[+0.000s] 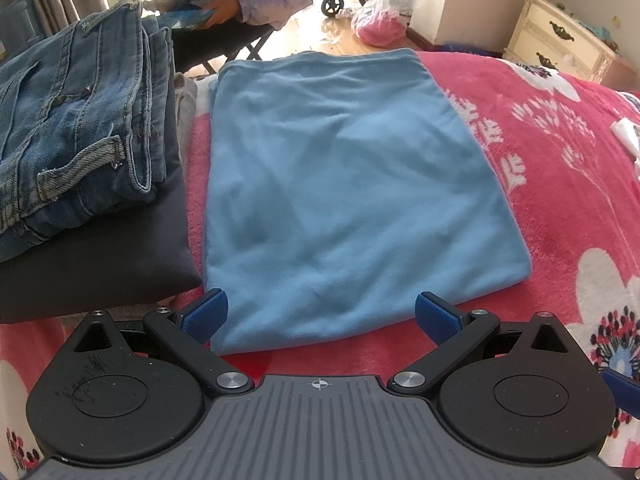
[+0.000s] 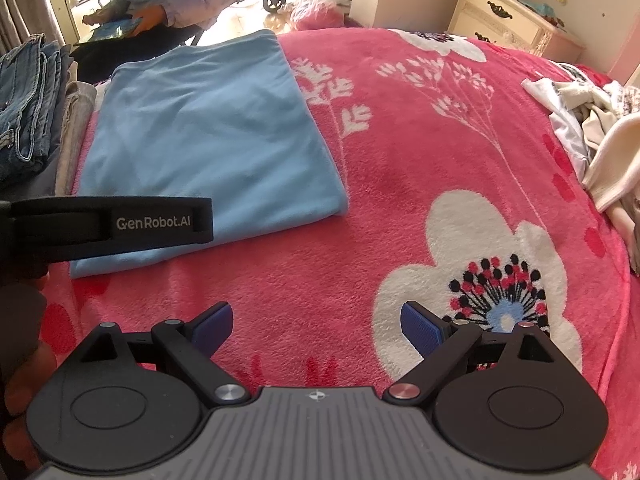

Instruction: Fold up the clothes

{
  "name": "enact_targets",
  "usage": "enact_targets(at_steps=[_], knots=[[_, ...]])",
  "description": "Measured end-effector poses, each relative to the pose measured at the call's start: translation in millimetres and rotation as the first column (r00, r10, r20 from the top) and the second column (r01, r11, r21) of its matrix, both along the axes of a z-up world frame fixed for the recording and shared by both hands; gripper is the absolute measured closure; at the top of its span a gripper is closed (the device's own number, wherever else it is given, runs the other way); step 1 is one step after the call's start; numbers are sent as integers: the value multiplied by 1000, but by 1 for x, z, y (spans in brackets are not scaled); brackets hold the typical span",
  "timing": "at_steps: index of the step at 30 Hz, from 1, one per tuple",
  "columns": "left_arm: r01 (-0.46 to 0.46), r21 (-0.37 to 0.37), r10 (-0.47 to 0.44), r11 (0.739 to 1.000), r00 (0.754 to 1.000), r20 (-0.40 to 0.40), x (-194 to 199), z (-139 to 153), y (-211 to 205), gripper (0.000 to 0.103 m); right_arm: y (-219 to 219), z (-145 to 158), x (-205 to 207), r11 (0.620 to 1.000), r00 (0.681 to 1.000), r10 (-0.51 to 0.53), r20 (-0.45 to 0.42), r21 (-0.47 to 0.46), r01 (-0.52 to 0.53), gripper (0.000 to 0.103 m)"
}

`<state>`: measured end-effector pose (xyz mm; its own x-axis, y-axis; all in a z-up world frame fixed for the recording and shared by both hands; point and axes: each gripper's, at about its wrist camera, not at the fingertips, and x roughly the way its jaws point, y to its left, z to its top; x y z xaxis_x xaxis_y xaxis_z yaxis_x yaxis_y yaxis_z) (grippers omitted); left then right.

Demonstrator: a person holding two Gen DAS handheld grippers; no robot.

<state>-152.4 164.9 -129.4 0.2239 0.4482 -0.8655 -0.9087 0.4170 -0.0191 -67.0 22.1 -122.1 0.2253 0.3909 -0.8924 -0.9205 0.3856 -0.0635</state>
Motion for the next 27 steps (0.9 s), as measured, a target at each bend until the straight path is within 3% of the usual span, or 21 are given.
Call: enact_targets(at_steps=[27], knots=[[1,2,-1,1000,1000,-3,-2,-3,3,2,7,-2,-7,1000,1000,23,9,-20,-22,9]])
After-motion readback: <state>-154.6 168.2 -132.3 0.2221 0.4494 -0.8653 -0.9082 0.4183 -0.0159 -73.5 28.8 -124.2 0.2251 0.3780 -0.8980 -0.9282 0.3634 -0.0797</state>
